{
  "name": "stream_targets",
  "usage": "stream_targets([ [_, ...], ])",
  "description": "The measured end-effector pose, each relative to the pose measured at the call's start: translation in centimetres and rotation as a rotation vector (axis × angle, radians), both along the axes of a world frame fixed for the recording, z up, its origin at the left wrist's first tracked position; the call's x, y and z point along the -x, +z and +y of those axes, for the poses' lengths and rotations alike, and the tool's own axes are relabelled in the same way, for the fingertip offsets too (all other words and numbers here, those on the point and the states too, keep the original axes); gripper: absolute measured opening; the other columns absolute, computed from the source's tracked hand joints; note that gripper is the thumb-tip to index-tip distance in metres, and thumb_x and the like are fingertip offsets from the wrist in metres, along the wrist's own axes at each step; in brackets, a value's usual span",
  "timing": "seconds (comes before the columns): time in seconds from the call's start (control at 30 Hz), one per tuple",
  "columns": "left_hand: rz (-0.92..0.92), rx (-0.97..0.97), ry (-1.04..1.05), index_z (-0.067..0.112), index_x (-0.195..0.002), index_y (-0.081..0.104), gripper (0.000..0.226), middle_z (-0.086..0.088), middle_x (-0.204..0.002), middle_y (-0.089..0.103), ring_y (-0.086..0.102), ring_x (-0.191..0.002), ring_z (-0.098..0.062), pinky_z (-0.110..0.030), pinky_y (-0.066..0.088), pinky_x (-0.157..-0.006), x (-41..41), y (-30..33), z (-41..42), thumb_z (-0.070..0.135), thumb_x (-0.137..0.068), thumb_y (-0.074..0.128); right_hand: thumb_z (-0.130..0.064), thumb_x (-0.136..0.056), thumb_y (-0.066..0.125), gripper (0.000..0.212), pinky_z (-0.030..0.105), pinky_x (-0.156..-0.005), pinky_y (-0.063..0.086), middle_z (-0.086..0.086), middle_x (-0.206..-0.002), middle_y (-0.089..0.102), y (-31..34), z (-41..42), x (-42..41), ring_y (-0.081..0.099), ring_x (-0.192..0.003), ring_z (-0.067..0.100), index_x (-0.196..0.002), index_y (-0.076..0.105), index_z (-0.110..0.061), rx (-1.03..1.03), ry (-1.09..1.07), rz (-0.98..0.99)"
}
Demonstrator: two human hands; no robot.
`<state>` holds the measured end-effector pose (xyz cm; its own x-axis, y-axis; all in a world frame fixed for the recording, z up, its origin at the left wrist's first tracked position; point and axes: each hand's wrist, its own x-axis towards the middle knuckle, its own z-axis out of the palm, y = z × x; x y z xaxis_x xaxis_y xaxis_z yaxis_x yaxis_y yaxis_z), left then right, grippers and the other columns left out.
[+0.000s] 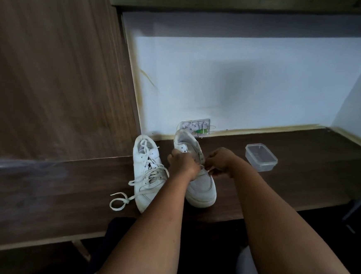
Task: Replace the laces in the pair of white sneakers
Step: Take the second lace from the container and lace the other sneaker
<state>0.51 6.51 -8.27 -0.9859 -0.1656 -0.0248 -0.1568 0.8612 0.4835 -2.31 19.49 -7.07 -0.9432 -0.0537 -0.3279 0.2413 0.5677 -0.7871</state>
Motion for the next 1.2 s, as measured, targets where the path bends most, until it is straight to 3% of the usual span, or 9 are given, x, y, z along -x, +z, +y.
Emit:
stream_targets([
  [0.1, 0.08, 0.026, 0.037, 0.011, -0.125, 0.06, 0.039, -0.011, -0.137, 0.031, 0.031, -0.126, -0.03, -0.039, 0.04, -0.096, -0.5, 0.0, 0.0, 0.035, -0.097, 0.048, -0.001, -0.085, 0.064, 0.021, 0.037, -0.069, 0.057, 0.022, -0.093, 0.068, -0.1, 0.0, 0.1, 0.062, -0.06, 0.023, -0.103, 0.065, 0.01, 0.012, -0.016, 0.0],
  [0.27, 0.01, -0.09, 0.08, 0.014, -0.121, 0.064, 0.038, -0.011, -0.137, 0.037, 0.038, -0.124, -0.031, -0.036, 0.04, -0.102, -0.2, -0.9, 0.0, 0.038, -0.092, 0.056, -0.002, -0.086, 0.064, 0.022, 0.032, -0.062, 0.056, 0.021, -0.091, 0.068, 0.0, 0.0, -0.1, 0.061, -0.06, 0.021, -0.104, 0.065, 0.01, 0.021, -0.012, -0.004],
  [0.37, 0.019, -0.127, 0.119, 0.014, -0.115, 0.067, 0.033, -0.01, -0.131, 0.042, 0.044, -0.119, -0.03, -0.037, 0.043, -0.102, -0.3, -1.1, 0.2, 0.035, -0.09, 0.059, 0.001, -0.085, 0.064, 0.024, 0.039, -0.072, 0.057, 0.023, -0.094, 0.068, 0.0, -0.1, 0.0, 0.062, -0.062, 0.023, -0.107, 0.062, 0.01, 0.021, -0.009, -0.003],
  [0.43, 0.025, -0.099, 0.116, 0.013, -0.119, 0.065, 0.036, -0.011, -0.132, 0.04, 0.042, -0.121, -0.031, -0.036, 0.041, -0.101, -0.5, -1.2, 0.3, 0.034, -0.091, 0.057, 0.002, -0.084, 0.064, 0.024, 0.043, -0.079, 0.058, 0.024, -0.097, 0.068, 0.0, -0.1, 0.0, 0.063, -0.064, 0.024, -0.107, 0.063, 0.011, 0.015, -0.005, -0.002],
  [0.63, -0.015, -0.036, 0.106, 0.01, -0.133, 0.055, 0.052, -0.011, -0.136, 0.039, 0.043, -0.12, -0.029, -0.034, 0.04, -0.097, -0.4, -1.4, 0.0, 0.038, -0.089, 0.06, 0.0, -0.085, 0.064, 0.024, 0.034, -0.066, 0.057, 0.025, -0.099, 0.068, 0.0, -0.1, -0.1, 0.063, -0.062, 0.022, -0.106, 0.064, 0.011, 0.007, -0.004, 0.007],
  [0.83, 0.049, 0.085, -0.048, 0.024, -0.114, 0.07, 0.027, -0.006, -0.131, 0.051, 0.046, -0.12, -0.029, -0.042, 0.047, -0.096, 0.1, -0.7, -0.7, 0.032, -0.089, 0.064, -0.002, -0.085, 0.064, 0.023, 0.031, -0.059, 0.056, 0.022, -0.092, 0.068, 0.1, -0.2, -0.4, 0.062, -0.059, 0.021, -0.106, 0.063, 0.01, 0.006, -0.017, 0.003],
  [1.1, 0.134, 0.339, -0.1, 0.025, -0.121, 0.063, 0.03, -0.003, -0.137, 0.045, 0.031, -0.128, -0.027, -0.047, 0.027, -0.098, -0.5, 0.1, -0.1, 0.021, -0.094, 0.051, -0.003, -0.088, 0.062, 0.021, 0.032, -0.062, 0.055, 0.015, -0.082, 0.067, -0.1, -0.3, -0.5, 0.061, -0.06, 0.022, -0.104, 0.064, 0.011, 0.025, -0.031, 0.014],
  [1.2, 0.156, 0.379, -0.075, 0.022, -0.12, 0.064, 0.031, 0.0, -0.133, 0.048, 0.031, -0.125, -0.025, -0.045, 0.025, -0.095, -0.5, 0.4, 0.0, 0.017, -0.091, 0.053, -0.003, -0.087, 0.063, 0.022, 0.036, -0.069, 0.057, 0.021, -0.091, 0.068, -0.2, -0.3, -0.4, 0.063, -0.064, 0.023, -0.104, 0.064, 0.011, 0.031, -0.039, 0.015],
])
